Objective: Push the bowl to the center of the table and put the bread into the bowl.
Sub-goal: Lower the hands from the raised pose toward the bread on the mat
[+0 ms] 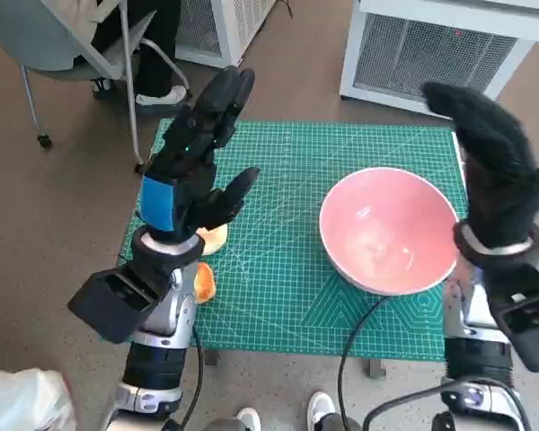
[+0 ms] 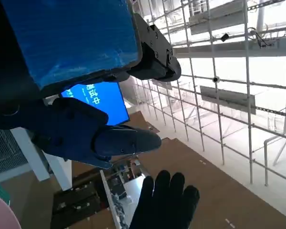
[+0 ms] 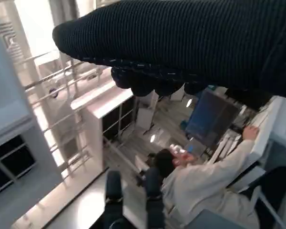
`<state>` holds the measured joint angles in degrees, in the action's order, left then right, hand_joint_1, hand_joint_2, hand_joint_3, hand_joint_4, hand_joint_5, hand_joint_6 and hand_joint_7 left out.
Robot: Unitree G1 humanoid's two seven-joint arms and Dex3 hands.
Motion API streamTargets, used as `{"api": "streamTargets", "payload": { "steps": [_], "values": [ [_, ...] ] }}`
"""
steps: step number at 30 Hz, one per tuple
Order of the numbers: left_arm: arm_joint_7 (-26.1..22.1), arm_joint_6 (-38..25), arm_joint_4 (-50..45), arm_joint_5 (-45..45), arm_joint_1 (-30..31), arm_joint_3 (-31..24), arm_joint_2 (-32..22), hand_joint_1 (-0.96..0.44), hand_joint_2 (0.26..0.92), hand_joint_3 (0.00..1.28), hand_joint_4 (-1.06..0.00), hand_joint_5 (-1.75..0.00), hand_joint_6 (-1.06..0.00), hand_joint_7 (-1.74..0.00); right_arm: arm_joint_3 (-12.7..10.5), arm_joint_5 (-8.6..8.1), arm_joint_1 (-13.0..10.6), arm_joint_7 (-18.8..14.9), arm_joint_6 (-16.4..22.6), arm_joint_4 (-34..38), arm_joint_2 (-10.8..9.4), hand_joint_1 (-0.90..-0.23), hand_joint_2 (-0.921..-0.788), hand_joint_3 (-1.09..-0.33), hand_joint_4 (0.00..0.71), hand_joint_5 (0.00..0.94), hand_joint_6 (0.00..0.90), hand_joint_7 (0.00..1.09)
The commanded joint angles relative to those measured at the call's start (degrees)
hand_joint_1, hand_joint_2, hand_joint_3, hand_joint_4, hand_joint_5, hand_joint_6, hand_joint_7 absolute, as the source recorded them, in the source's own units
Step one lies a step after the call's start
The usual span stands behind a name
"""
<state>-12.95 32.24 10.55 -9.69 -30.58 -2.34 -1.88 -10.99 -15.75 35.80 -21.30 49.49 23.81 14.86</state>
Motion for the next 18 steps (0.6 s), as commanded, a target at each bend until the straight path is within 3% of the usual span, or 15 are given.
{"api": "streamTargets", "payload": {
  "steps": [1,4,9,18],
  "values": [
    [0.35,0.34,0.0,-0.45,0.45,-0.79,-0.04,-0.43,0.921,0.33,-0.4,-0.01,-0.5,-0.03,-3.7,-0.79,-2.66,1.14,0.75,4.64,1.61,-0.578,-0.921,-0.798,0.264,0.002,0.088,0.36],
    [0.55,0.49,0.04,-0.29,0.64,-1.09,-0.04,-0.43,0.921,0.33,-0.4,-0.01,-0.5,-0.03,-5.88,-0.8,-2.58,1.77,1.68,8.38,2.59,-0.58,-0.921,-0.79,0.269,0.004,0.088,0.37],
    [0.54,0.76,0.47,-0.51,0.91,-1.59,0.06,-0.42,0.921,0.33,-0.41,-0.01,-0.5,-0.03,-9.43,1.63,-2.12,5.72,3.65,17.23,4.61,-0.574,-0.921,-0.791,0.27,0.004,0.089,0.38],
    [1.12,1.0,1.03,-0.03,1.06,-1.8,0.52,-0.42,0.921,0.33,-0.42,-0.01,-0.51,-0.03,-10.97,6.09,-0.01,13.76,3.54,33.45,7.18,-0.553,-0.921,-0.846,0.258,0.001,0.075,0.4]
  ]
}}
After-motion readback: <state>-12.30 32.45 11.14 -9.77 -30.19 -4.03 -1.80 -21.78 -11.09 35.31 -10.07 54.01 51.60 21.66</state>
